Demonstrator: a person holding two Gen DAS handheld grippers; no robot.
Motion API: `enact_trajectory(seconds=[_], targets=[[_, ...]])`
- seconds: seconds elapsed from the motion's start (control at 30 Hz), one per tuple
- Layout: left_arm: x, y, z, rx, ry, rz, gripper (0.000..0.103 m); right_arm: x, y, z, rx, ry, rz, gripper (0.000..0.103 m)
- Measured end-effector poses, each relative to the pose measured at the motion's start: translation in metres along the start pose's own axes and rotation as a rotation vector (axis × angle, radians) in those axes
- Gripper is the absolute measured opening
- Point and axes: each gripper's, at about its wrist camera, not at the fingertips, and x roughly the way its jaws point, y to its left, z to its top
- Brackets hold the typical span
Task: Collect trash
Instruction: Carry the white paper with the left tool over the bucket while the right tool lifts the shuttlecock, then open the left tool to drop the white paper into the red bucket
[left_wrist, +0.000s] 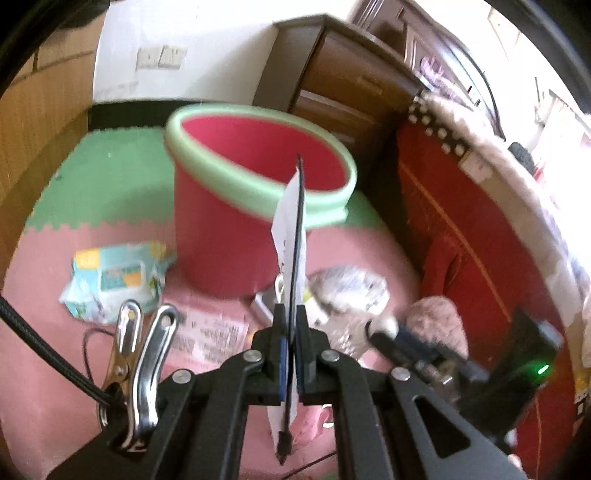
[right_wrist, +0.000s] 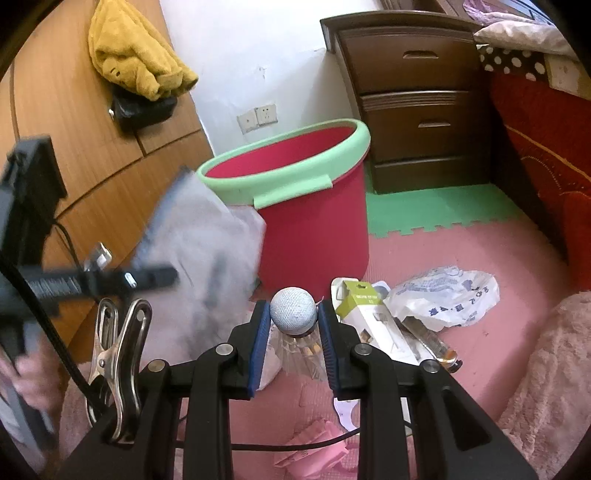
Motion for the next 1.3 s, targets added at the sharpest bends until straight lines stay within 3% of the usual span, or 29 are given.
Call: enact_trajectory(seconds=[0.23, 0.7, 1.03, 1.3], targets=[[-0.026, -0.014, 0.046, 0.036, -0.064, 0.051, 0.003, -0.013, -0.007, 0.002, 0.019, -0.025, 0.011, 0.027], [-0.015, -0.025, 0.116, 0.092, -0.119, 0.175, 0.003, -0.038, -0.011, 0.03, 0.024, -0.089, 0.028, 0.027], [0.023, -0.002, 0.165, 0.038, -0.136, 0.215, 0.003, -0.038, -0.001, 0.046, -0.008, -0.104, 0.032, 0.027], [0.058, 0.024, 0.174, -0.006, -0.095, 0.225, 0.008, -0.03, 0.0, 0.048, -0.017, -0.084, 0.022, 0.027]])
